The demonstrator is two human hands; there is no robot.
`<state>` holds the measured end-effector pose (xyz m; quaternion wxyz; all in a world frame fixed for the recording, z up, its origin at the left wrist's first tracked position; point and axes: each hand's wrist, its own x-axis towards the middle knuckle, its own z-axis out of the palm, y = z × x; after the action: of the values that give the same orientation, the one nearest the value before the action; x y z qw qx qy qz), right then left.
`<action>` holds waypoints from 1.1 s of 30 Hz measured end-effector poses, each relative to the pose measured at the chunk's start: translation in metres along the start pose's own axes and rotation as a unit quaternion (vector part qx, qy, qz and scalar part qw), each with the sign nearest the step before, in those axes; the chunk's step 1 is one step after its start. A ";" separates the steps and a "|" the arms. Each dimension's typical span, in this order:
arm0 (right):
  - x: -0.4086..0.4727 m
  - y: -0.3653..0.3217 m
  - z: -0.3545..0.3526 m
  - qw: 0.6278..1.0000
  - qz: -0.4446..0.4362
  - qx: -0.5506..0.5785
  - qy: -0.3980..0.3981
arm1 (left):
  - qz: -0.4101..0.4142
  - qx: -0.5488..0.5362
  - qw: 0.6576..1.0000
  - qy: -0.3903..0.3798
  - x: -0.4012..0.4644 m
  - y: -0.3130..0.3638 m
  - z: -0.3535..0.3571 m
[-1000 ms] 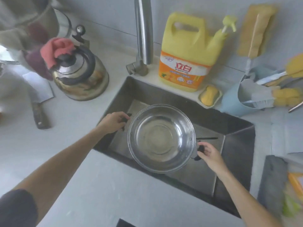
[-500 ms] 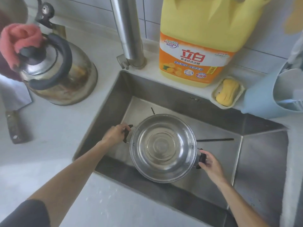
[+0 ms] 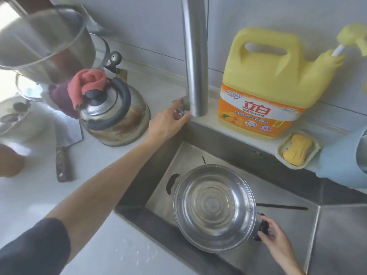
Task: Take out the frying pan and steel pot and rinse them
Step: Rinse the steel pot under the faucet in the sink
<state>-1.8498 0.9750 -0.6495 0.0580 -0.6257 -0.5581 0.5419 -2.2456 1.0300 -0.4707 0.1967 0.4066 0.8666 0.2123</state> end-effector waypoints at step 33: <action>0.028 -0.005 -0.006 0.996 0.032 0.032 -0.077 | 0.012 -0.009 0.980 -0.198 -0.084 -0.107 0.056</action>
<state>-1.8546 1.0015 -0.6610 0.0179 -0.5975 -0.5229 0.6076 -2.2340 0.9137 -0.5595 0.3654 0.4490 0.8037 0.1378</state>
